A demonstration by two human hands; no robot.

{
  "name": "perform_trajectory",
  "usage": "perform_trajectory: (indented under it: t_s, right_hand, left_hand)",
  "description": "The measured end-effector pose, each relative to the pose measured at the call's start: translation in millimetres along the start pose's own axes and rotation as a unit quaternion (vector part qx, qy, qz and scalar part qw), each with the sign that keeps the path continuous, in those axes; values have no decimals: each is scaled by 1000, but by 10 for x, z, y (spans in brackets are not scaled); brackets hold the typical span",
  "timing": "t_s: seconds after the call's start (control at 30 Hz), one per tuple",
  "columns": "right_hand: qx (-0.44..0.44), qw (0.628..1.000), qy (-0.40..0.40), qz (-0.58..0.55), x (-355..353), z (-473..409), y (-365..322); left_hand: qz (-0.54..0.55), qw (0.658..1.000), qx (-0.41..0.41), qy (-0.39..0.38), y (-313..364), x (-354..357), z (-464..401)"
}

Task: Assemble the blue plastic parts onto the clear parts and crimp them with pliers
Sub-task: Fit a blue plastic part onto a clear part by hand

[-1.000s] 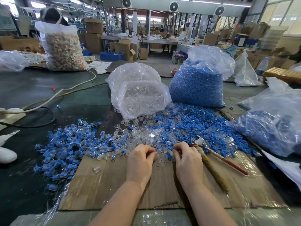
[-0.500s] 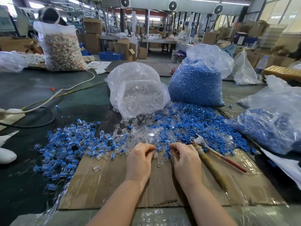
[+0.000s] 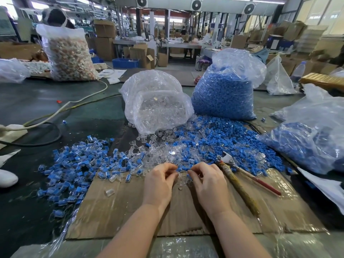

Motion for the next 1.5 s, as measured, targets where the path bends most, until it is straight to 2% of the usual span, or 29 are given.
perform_trajectory:
  t_s: [0.27, 0.5, 1.03, 1.23, 1.5]
  right_hand:
    - [-38, 999, -1, 8, 21, 11, -37]
    - [-50, 999, 1, 7, 27, 20, -27]
    - [-59, 998, -5, 27, 28, 43, -45]
    - [-83, 996, 13, 0, 1, 40, -56]
    - [-119, 992, -9, -33, -18, 26, -77]
  left_hand:
    - [17, 1000, -19, 4, -18, -3, -27]
    - [66, 997, -16, -34, 8, -4, -7]
    - [58, 995, -2, -83, -9, -10, 9]
    - [119, 990, -35, -64, -12, -23, -2]
    - [115, 990, -39, -65, -39, -10, -17]
Point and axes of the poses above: each hand's wrist, its own z-axis away from the middle knuckle, its own x-axis out of the palm, y = z × x, the point moved 2 cm from there along -z, towards the middle knuckle, and after that the axes turned 2 degrees about -y, right-handed, at the moved point
